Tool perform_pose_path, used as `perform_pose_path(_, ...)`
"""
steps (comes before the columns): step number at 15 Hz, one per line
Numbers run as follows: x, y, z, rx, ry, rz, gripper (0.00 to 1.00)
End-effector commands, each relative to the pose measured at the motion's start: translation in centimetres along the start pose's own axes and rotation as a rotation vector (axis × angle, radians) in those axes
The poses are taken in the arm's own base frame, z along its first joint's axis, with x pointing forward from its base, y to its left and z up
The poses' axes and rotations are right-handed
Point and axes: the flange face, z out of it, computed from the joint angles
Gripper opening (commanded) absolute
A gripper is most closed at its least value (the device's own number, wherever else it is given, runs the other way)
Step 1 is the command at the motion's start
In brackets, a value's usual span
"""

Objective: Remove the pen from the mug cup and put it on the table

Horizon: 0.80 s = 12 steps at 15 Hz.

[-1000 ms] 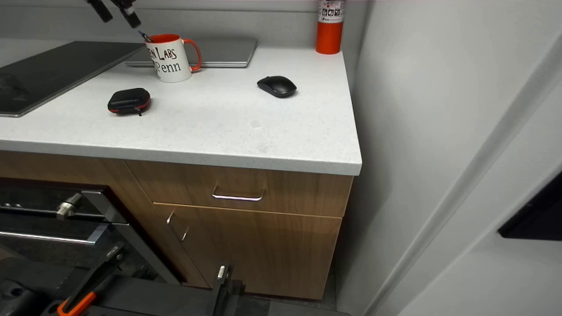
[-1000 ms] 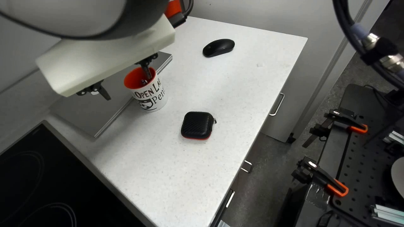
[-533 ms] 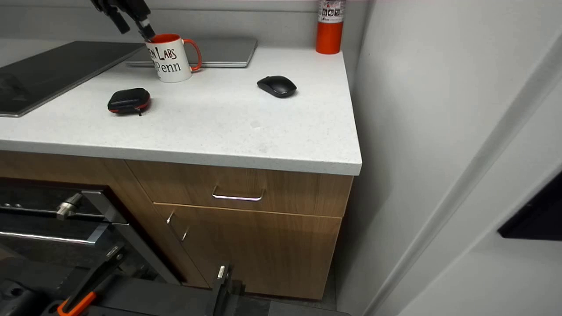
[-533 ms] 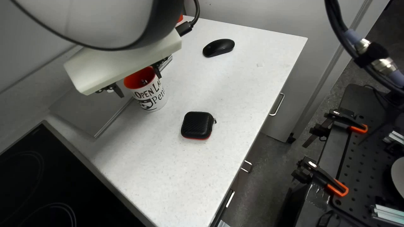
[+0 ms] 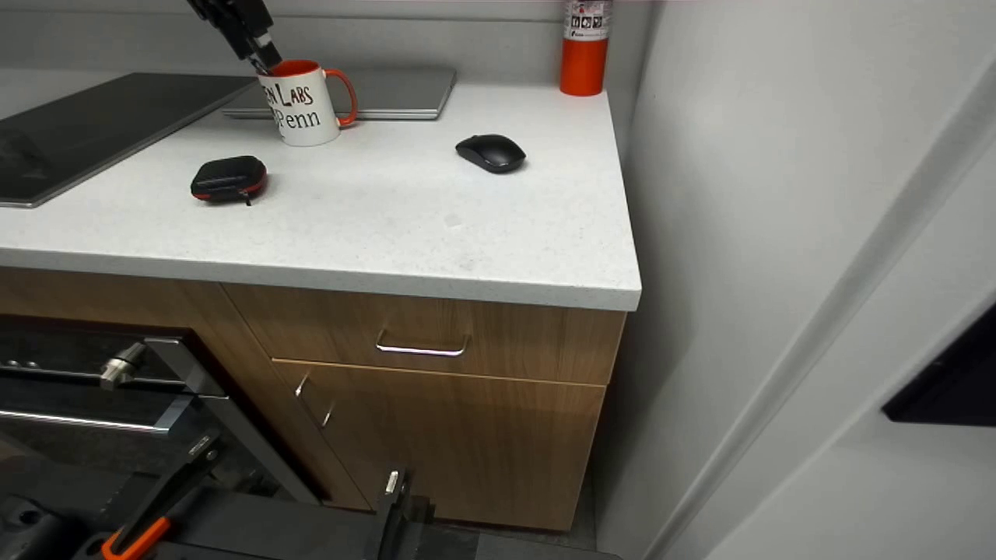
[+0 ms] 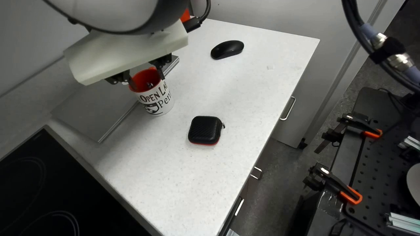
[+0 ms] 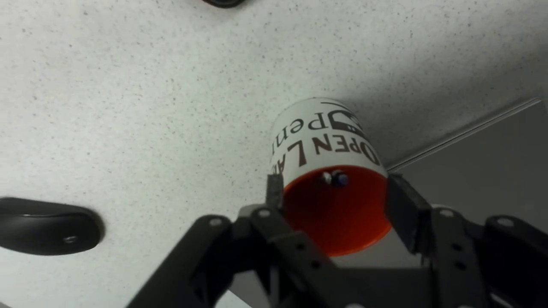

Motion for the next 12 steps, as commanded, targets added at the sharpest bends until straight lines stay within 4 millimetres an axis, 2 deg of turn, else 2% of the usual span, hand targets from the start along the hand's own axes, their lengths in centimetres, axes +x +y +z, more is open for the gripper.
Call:
perform_pose_path(1, 0.1, 0.8, -1.3, 0.004, 0.015, 0.045, 0.32)
perform_pose_path(2, 0.0, 0.6, -1.1, 0.005, 0.004, 0.044, 0.25)
perform_pose_path(6, -0.5, 0.1, -0.1, -0.011, -0.012, 0.027, 0.15)
perform_pose_path(9, -0.4, 0.4, -0.5, -0.009, -0.008, 0.031, 0.22)
perform_pose_path(12, -0.2, 0.7, -0.6, -0.007, -0.008, 0.04, 0.21)
